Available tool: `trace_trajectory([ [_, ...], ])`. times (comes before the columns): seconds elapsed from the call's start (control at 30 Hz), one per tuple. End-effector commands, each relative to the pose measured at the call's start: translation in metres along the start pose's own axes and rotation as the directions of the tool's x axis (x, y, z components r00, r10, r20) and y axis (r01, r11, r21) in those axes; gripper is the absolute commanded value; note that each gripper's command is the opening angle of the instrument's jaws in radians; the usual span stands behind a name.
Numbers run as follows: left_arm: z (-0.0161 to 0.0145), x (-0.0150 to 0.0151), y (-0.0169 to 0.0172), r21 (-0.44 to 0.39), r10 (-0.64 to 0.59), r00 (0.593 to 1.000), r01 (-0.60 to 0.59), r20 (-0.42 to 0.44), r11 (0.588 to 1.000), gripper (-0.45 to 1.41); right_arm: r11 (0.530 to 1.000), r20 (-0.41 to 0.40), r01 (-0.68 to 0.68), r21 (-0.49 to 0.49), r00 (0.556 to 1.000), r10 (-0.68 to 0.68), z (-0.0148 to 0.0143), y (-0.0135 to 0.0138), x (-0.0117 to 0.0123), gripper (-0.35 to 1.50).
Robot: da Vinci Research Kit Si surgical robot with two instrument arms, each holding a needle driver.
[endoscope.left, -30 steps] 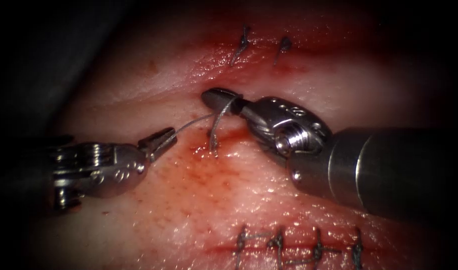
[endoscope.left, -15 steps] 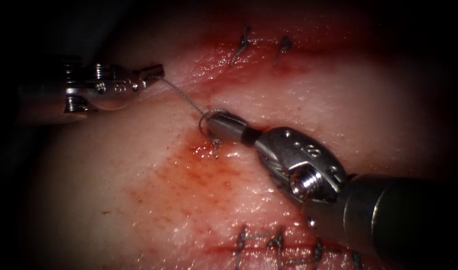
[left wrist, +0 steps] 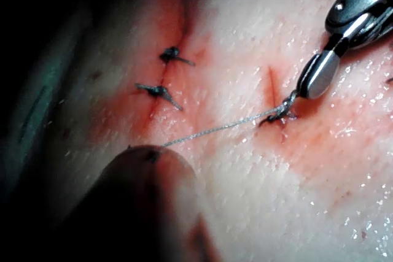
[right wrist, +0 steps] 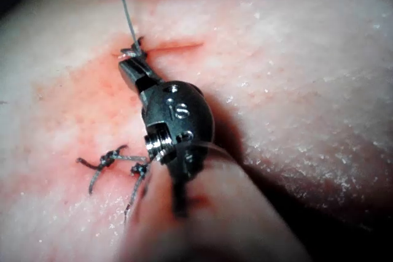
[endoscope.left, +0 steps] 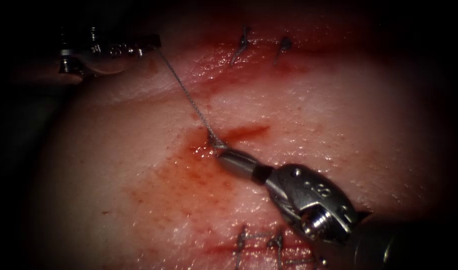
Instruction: Wound Closure
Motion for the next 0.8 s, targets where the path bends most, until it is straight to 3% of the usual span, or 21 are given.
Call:
trace_trajectory([
  [0.03,0.0008,0.0004,-0.0003,0.009,-0.008,1.000,0.008,-0.004,1.000,-0.45,1.000,0.002,0.000,0.006,1.000,0.000,0.0003,-0.0009,-0.0011,-0.35],
  [0.33,0.0036,0.0005,-0.0042,0.071,-0.044,0.999,0.046,-0.017,0.996,-0.45,1.000,0.005,-0.003,0.007,1.000,0.003,0.0003,-0.0006,-0.0019,-0.35],
  [0.8,0.0101,-0.0023,-0.0088,0.120,-0.059,0.998,0.061,-0.020,0.991,-0.45,0.998,0.103,-0.051,-0.046,0.993,0.055,-0.0009,-0.0015,-0.0063,-0.35],
])
